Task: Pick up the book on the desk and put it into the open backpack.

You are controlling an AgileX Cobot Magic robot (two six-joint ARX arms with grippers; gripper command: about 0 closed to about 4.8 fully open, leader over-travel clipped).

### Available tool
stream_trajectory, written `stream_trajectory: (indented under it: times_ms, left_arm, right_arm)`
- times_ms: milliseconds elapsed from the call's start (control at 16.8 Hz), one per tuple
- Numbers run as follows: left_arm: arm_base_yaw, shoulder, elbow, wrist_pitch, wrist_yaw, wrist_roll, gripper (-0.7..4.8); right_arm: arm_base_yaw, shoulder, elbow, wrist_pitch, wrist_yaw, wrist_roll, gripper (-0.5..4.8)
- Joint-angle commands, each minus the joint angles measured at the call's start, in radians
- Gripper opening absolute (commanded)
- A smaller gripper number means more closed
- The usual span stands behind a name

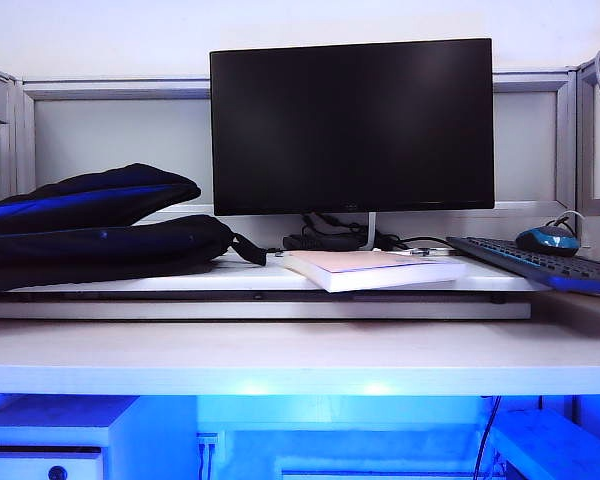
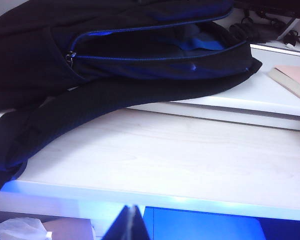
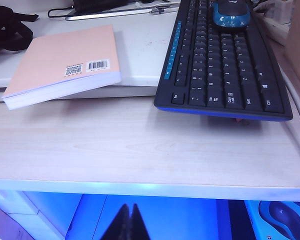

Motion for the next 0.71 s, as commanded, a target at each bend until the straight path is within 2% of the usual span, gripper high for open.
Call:
stream_trajectory:
  times_ms: [60,715]
  left_arm:
    - [0.001,0.000,-0.003,-0.017,-0.003,0.000,-0.03]
    - [0.001,0.000,-0.001,0.051,0.001,-0.003,-0.02]
  right_arm:
    - [-0.001,-0.002,0.000,-0.004,0.002,-0.002,-0.05]
    - [-0.001,-0.003,0.005,-0.004,-0.002,0.004,-0.05]
